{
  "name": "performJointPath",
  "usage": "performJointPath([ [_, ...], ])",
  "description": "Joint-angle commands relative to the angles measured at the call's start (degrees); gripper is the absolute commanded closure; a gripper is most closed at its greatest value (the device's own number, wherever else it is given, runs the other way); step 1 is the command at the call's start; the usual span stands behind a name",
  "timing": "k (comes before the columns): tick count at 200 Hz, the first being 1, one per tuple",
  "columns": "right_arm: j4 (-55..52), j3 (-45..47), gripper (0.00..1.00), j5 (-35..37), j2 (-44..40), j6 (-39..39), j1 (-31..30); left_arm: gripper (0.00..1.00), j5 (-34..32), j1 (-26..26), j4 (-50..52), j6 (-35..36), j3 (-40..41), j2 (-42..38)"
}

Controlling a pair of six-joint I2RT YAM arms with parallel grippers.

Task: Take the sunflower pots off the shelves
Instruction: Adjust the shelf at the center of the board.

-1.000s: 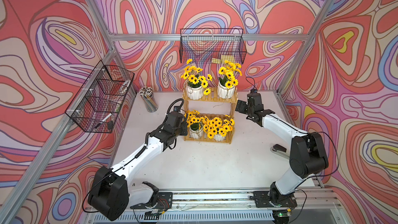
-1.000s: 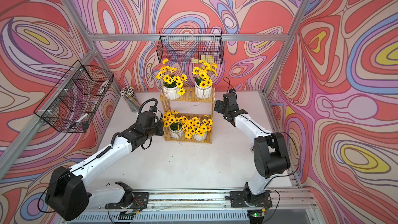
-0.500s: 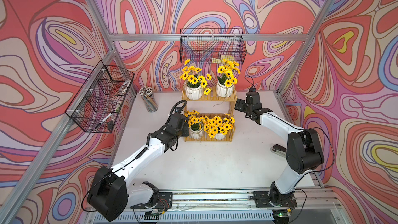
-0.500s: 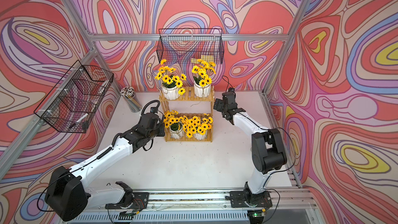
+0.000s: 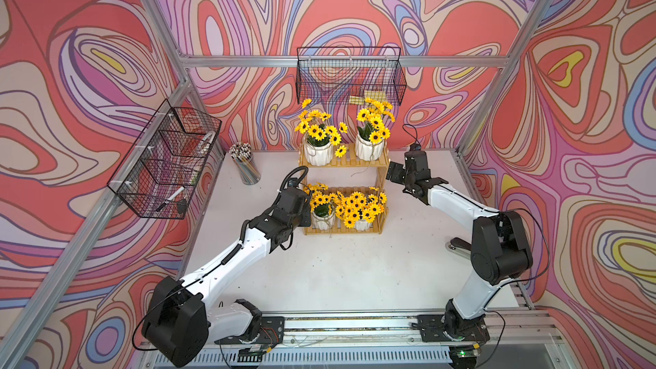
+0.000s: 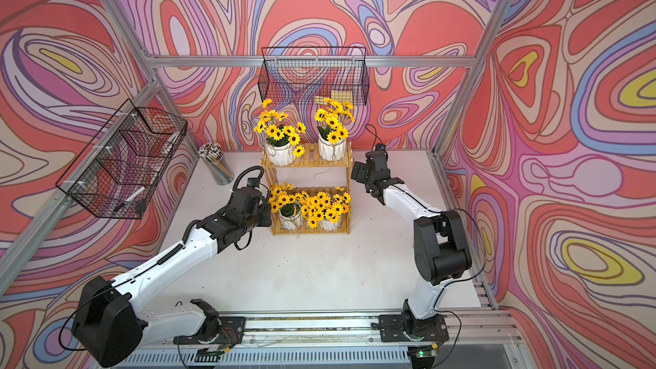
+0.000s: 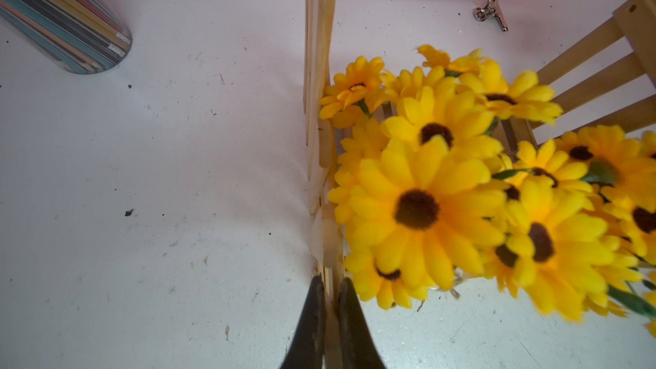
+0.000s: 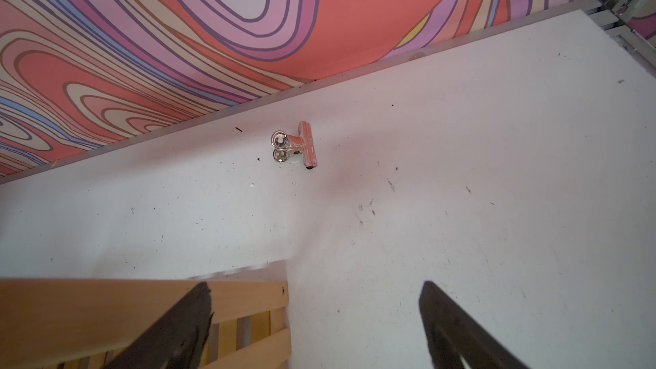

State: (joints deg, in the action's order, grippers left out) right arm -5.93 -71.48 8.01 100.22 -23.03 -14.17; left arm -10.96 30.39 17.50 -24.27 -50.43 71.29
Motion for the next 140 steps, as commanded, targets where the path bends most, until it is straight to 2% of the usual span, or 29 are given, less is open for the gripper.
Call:
performJointPath([
  [1,1.56,-2.63,0.07,-4.08,0.94,0.76,-2.48,0.86,12.92,3.96,-1.31,-0.44,-1.42,-1.65],
  [27,0.26,-3.05,0.05,-2.72,0.94,2.19,-2.44,0.58,10.77,3.98,-0.01,0.75,-1.40,-2.80],
  [91,-2.94,-1.04,0.02,4.36,-4.59,7.69,-2.33,0.22,5.48,3.97,0.63,3.98,-0.84,-6.89],
  [124,-5.02,-0.23,0.02,8.41,-7.07,8.74,-1.68,0.16,1.19,3.97,1.12,6.50,-1.06,-8.21],
  [140,-4.21,2.31,0.02,7.64,-10.14,8.43,-0.14,0.13,-1.13,3.97,1.09,8.09,-1.68,-9.30],
])
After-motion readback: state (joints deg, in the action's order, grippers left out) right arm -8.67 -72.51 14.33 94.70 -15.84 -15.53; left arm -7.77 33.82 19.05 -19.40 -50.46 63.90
